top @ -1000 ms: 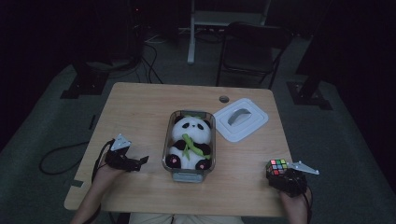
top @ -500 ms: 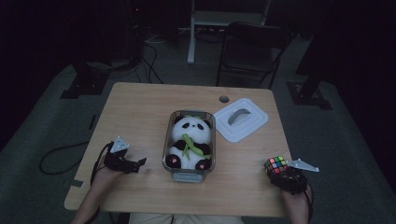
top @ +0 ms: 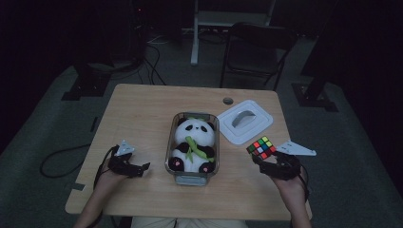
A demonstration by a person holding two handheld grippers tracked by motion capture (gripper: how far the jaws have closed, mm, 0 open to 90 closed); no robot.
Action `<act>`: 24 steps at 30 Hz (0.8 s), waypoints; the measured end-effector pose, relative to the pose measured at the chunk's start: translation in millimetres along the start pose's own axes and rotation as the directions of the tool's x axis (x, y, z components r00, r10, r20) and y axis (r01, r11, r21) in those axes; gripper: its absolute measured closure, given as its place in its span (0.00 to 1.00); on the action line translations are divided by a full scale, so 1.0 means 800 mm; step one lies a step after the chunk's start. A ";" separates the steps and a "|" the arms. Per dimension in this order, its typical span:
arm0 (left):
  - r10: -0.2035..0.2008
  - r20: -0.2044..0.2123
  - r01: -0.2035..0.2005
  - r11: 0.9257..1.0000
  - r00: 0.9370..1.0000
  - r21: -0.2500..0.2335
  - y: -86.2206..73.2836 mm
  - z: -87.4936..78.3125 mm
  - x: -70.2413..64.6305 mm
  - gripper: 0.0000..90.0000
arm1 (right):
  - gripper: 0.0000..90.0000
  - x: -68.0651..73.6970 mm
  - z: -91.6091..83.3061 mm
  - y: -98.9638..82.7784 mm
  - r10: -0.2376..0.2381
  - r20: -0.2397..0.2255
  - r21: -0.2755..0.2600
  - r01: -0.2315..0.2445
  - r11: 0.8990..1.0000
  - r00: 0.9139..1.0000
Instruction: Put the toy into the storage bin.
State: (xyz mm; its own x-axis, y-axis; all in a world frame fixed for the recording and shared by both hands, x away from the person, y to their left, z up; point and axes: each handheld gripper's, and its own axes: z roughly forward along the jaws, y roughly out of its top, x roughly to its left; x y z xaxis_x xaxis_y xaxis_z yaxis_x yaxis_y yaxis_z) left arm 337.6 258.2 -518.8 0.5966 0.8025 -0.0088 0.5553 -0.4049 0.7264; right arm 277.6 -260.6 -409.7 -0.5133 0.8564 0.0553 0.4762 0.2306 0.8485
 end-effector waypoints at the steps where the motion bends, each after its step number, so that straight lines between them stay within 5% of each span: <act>1: 0.003 0.002 -0.003 1.000 1.000 0.006 -0.001 0.001 0.000 0.00 | 0.37 0.006 0.002 0.008 -0.015 -0.025 -0.011 0.014 1.000 1.000; 5: 0.012 0.002 -0.012 1.000 1.000 0.024 -0.002 0.004 -0.001 0.01 | 0.37 0.034 0.017 0.034 -0.084 -0.108 -0.028 0.081 0.996 0.991; 10: 0.009 0.006 -0.009 0.999 1.000 0.034 -0.002 0.005 -0.001 0.01 | 0.37 0.067 0.041 0.059 -0.161 -0.211 -0.028 0.159 0.987 0.964; 20: 0.025 -0.006 -0.024 0.998 1.000 0.064 -0.001 0.008 -0.004 0.01 | 0.37 0.133 0.084 0.080 -0.262 -0.407 -0.027 0.275 0.961 0.875; 24: 0.025 -0.007 -0.024 0.998 1.000 0.066 -0.001 0.008 -0.003 0.01 | 0.37 0.148 0.104 0.076 -0.274 -0.438 0.006 0.307 0.952 0.857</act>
State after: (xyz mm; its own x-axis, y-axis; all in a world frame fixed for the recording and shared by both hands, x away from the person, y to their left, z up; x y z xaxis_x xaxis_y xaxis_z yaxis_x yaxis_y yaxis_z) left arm 339.2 253.6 -523.8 0.6063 0.7951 0.0136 0.5776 -0.4521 0.6797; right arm 305.3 -106.4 -395.3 -0.8824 0.4684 0.0456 0.3000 0.4853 0.8213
